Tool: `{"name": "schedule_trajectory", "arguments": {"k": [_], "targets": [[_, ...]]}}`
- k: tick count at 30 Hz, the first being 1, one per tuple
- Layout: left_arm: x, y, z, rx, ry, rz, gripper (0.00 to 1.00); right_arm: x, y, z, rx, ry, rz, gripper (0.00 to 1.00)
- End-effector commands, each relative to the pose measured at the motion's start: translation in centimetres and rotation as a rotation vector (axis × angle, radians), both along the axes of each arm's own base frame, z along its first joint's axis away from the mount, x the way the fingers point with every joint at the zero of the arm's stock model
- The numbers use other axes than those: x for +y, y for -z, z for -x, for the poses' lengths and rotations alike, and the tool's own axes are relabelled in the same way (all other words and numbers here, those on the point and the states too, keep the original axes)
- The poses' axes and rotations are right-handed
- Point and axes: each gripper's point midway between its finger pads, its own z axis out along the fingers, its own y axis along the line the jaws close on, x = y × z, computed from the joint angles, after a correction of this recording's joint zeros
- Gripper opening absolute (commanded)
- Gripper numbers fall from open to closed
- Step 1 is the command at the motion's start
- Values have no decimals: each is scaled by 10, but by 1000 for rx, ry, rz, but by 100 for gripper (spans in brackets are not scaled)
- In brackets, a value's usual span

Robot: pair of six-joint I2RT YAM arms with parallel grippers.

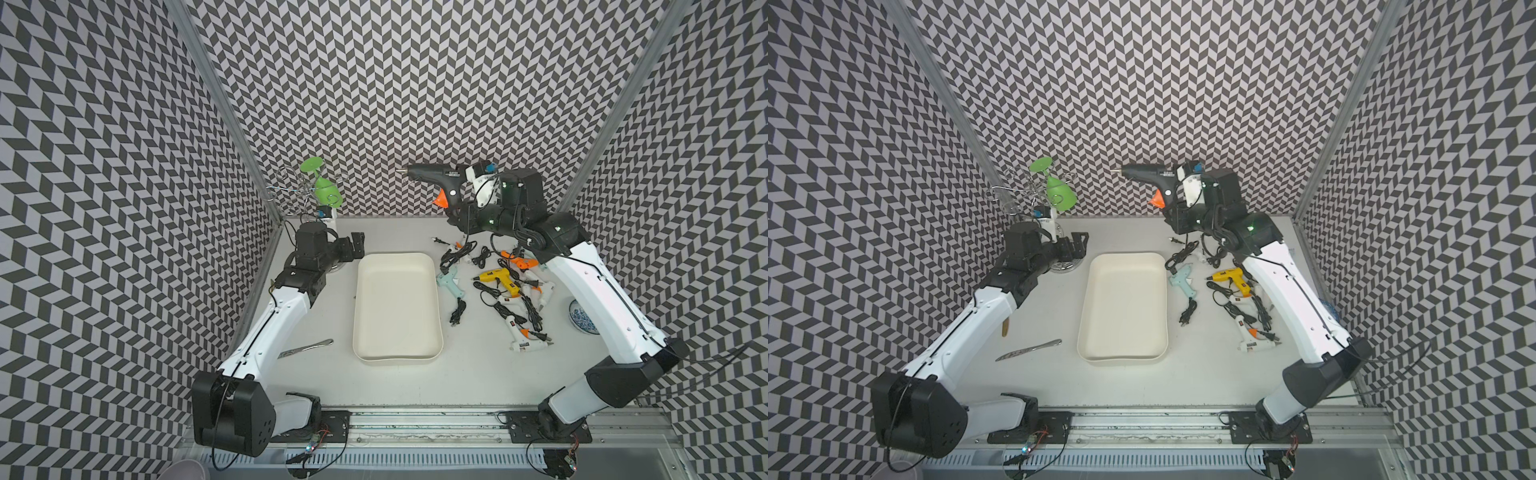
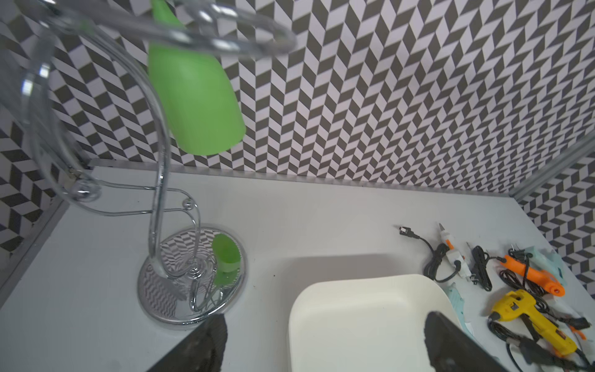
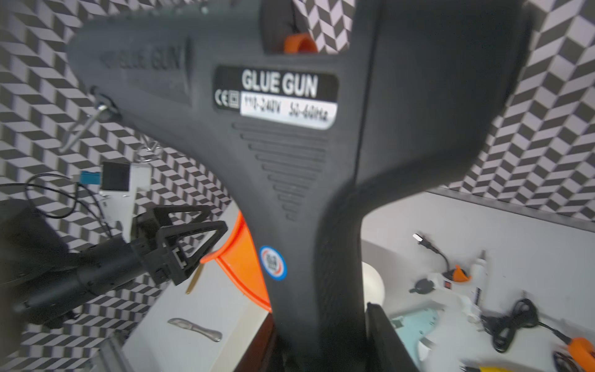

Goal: Put the hot melt glue gun into the storage box
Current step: Place the hot melt adhesive gun in the storage box.

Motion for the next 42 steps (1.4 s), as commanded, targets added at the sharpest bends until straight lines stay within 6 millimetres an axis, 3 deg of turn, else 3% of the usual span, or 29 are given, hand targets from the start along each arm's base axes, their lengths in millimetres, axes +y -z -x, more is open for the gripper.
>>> {"name": "schedule_trajectory", "arguments": {"k": [1, 8, 13, 18, 33, 42], "targets": [[4, -13, 4, -32, -4, 52, 99, 44, 5, 3, 22, -112, -127, 16], [23, -21, 14, -74, -66, 51, 100, 81, 91, 9, 131, -160, -141, 16], [27, -21, 16, -72, -78, 33, 100, 86, 165, 7, 242, -147, -107, 16], [25, -21, 17, -72, -65, 30, 100, 89, 221, 1, 344, -122, -36, 17], [10, -9, 21, -41, 7, 19, 100, 106, 325, -13, 527, -109, 144, 19], [-4, -4, 22, -27, 53, 2, 100, 111, 364, -21, 554, -97, 288, 23]]}}
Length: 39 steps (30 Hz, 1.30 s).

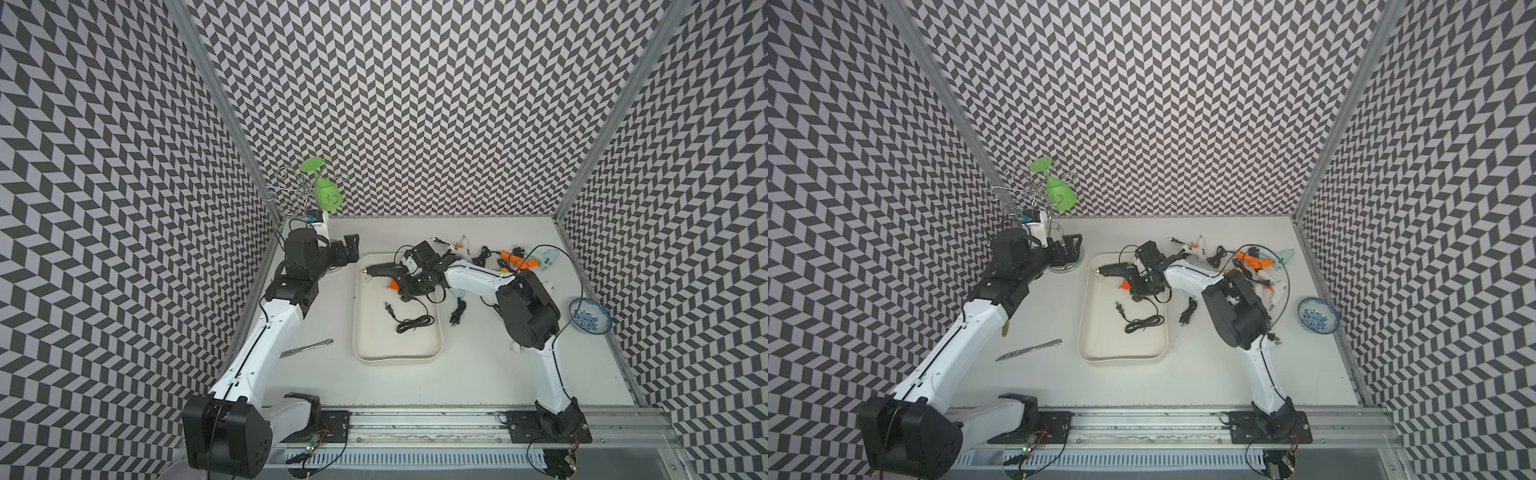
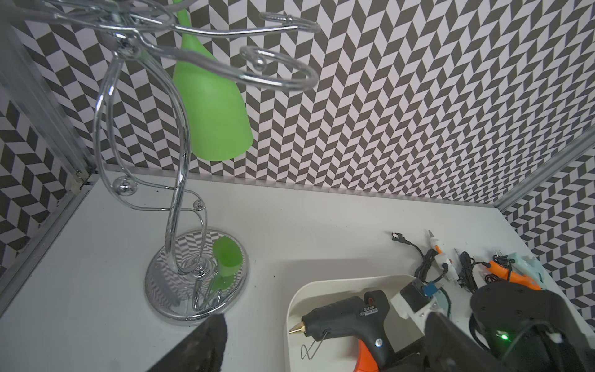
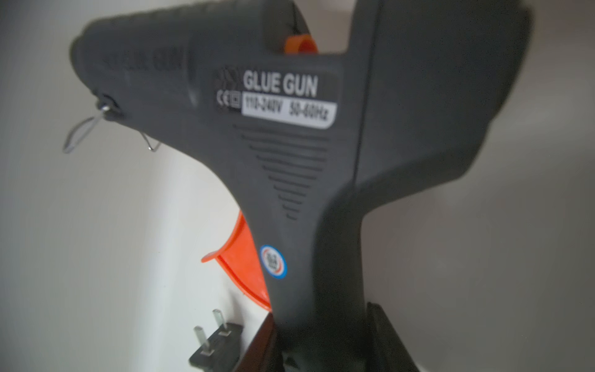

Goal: Put the hot melt glue gun into the storage box
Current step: Place the hot melt adhesive gun in the storage box, then pick up the hot melt adhesive gun from the center of the board.

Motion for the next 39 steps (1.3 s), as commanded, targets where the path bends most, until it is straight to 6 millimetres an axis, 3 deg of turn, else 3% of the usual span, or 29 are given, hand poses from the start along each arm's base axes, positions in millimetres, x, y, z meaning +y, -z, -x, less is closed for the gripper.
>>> {"name": "schedule_trajectory", "arguments": {"k": [1, 5, 10, 13, 16, 21, 23, 27, 30, 34, 36, 39], "targets": [[-6, 1, 2, 2, 30, -15, 100, 3, -3, -12, -62, -14, 44, 24], [-8, 4, 3, 11, 40, -21, 100, -4, 5, -13, -61, -7, 91, 36], [-9, 8, 1, 18, 44, -28, 100, -8, 10, -11, -49, -18, 120, 58], [-9, 7, 0, 17, 44, -26, 100, -4, 2, -13, -65, -20, 104, 66], [-10, 7, -2, 15, 46, -25, 99, 4, -29, -19, -119, -21, 62, 69], [-14, 11, -3, 19, 51, -45, 100, 10, -128, -25, -287, -21, -49, 71], [-16, 14, -4, 25, 55, -63, 100, -3, -163, -25, -376, -11, -32, 72], [-21, 24, -5, 45, 67, -80, 100, -45, -196, -24, -480, 34, 50, 74], [-27, 29, -6, 55, 81, -85, 100, -87, -188, -24, -489, 69, 106, 75], [-38, 34, -7, 66, 110, -94, 100, -147, -138, -25, -374, 116, 151, 72], [-42, 37, -7, 73, 119, -97, 100, -161, -109, -22, -336, 100, 201, 70], [-46, 39, -9, 79, 128, -96, 99, -161, -73, -16, -293, 64, 224, 67]]}}
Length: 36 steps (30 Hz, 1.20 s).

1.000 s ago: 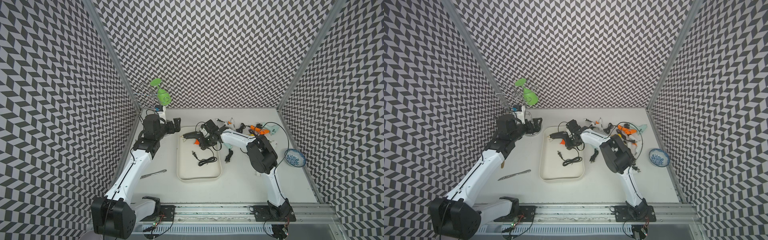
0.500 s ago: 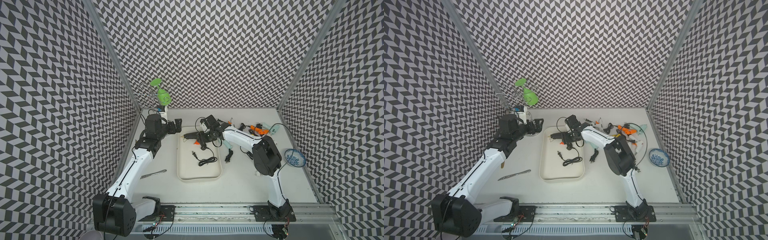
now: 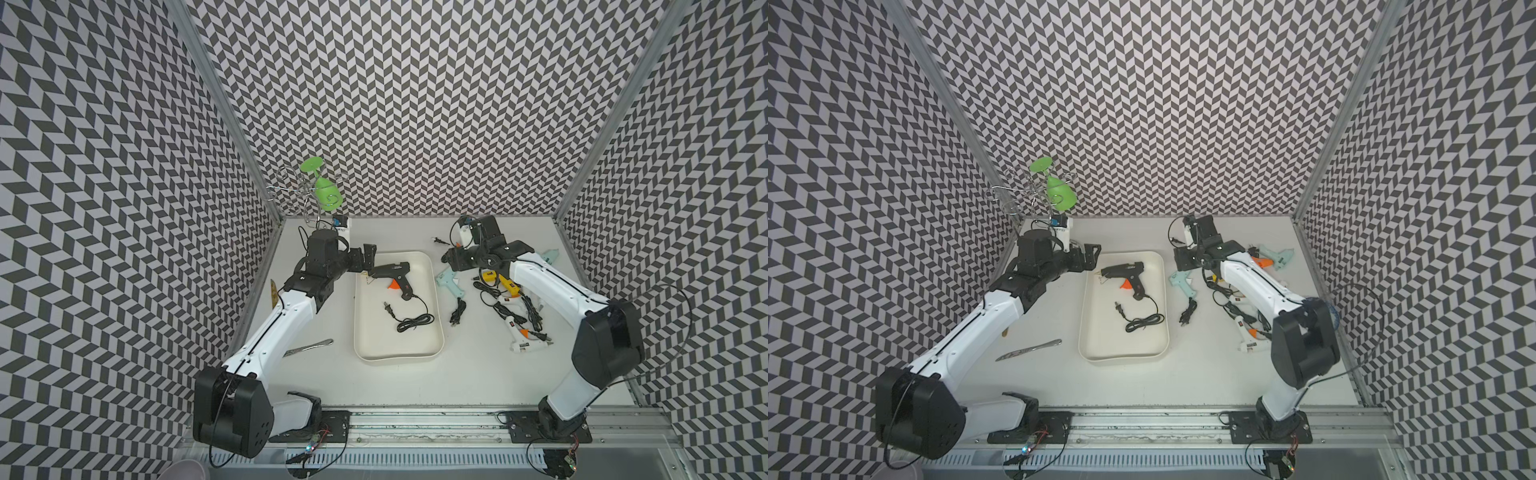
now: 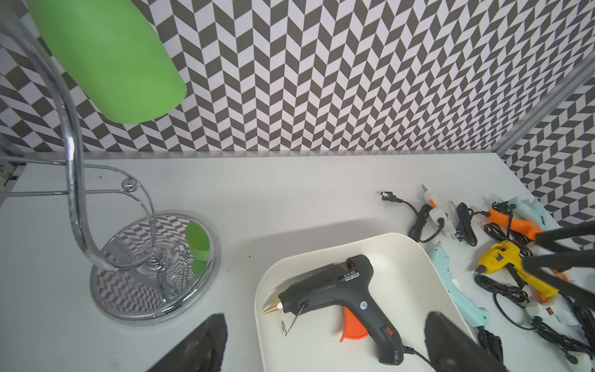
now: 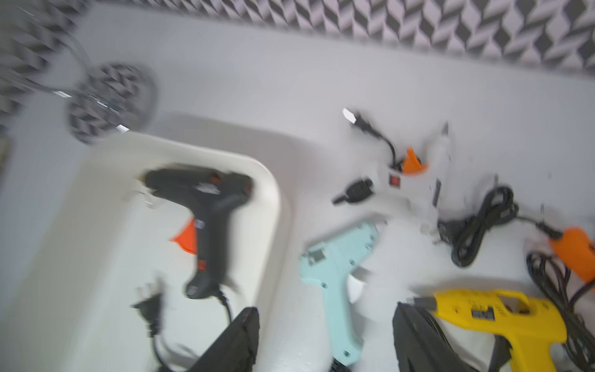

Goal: Put the hot melt glue gun into the storage box
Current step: Pick up the hot melt adhesive gun from the center of the board.

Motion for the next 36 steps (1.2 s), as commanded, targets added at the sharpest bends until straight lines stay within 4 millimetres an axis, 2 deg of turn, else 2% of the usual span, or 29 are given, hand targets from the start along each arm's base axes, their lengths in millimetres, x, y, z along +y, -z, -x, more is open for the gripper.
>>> {"name": "schedule_trajectory", "arguments": {"k": [1, 4, 11, 17, 23, 27, 29, 32, 36], "targets": [[-4, -6, -3, -15, 10, -9, 99, 13, 39, 11, 51, -79, 27, 67], [-6, -6, -4, -10, 14, -13, 100, 4, 62, 9, 87, -36, 77, 66], [-4, -6, -3, -9, 13, -26, 99, 3, 91, 7, 135, -34, 113, 66], [-3, -7, -3, -14, 10, -38, 99, 1, 117, 12, 203, -33, 142, 61], [-3, -8, -5, -15, 10, -35, 99, 0, 123, 15, 218, -29, 140, 39], [-5, -9, -7, -24, 19, -31, 100, 2, 111, 16, 208, -33, 126, 22], [-10, -13, -7, -41, 47, -30, 100, 1, 97, 17, 196, -31, 116, 19], [-14, -19, -7, -68, 71, -25, 100, -3, 60, 16, 158, -30, 51, 18], [-22, -25, -9, -74, 103, 2, 99, 5, -8, 19, 99, -93, -169, 19]]}}
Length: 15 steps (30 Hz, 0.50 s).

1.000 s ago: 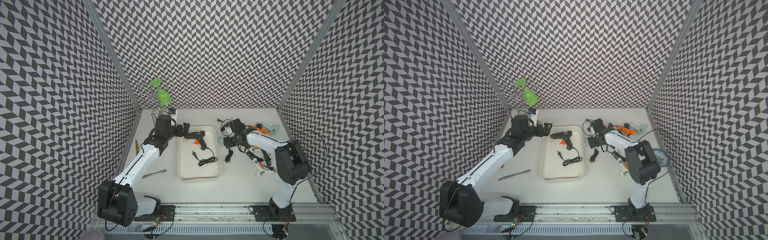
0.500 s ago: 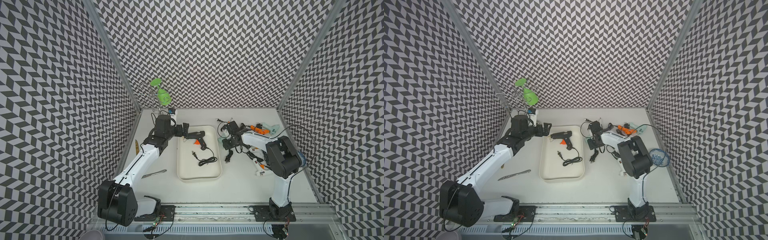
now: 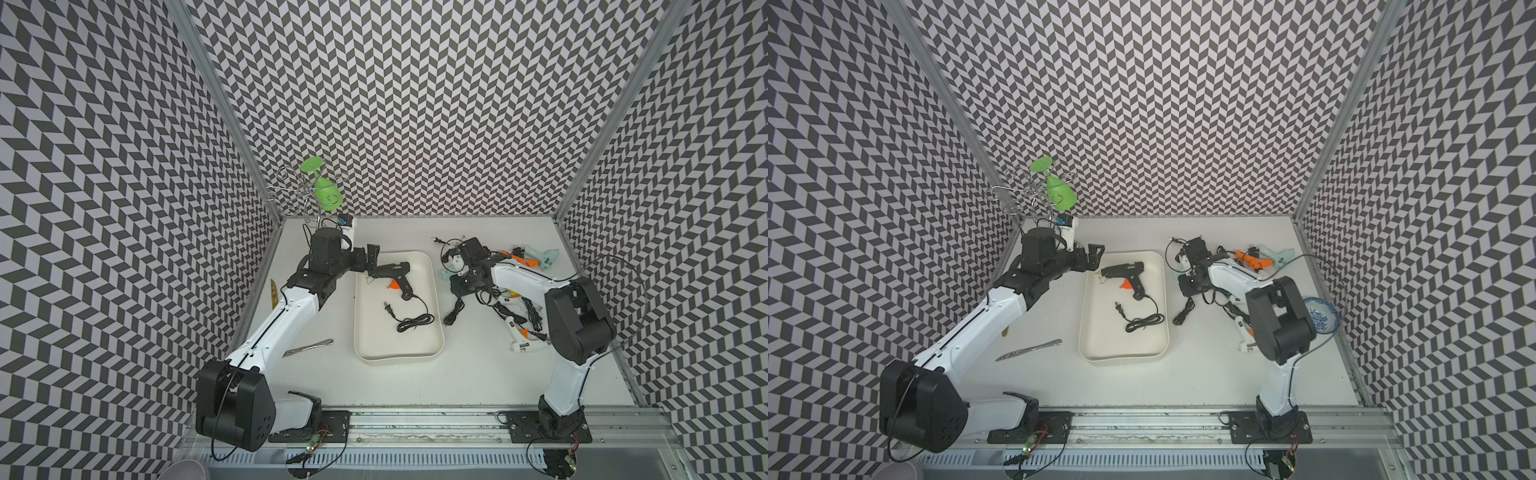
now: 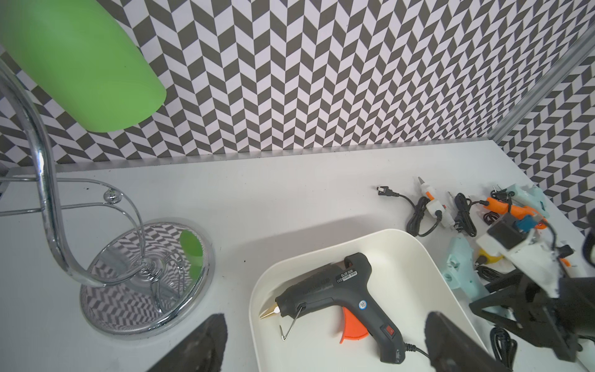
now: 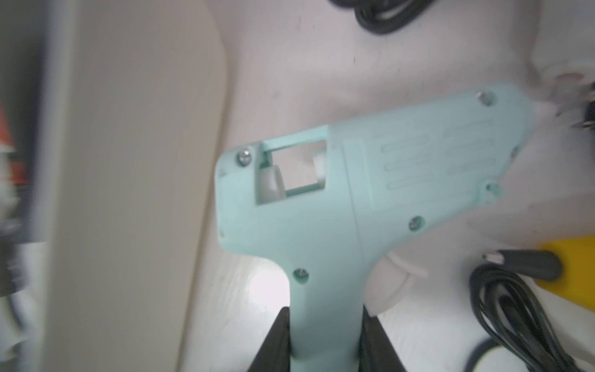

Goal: Put the hot melt glue gun into the storage box
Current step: Pick up the hot melt adhesive gun from the center of the board.

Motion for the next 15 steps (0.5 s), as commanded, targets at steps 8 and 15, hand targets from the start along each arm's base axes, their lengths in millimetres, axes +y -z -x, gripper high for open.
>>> {"name": "schedule_trajectory", "arguments": {"k": [8, 15], "targets": [[-49, -33, 3, -67, 226, 180, 100, 61, -157, 35, -106, -312, -607, 20], [-61, -36, 32, -335, 413, 34, 100, 84, -187, 73, 48, -509, -956, 21]]}}
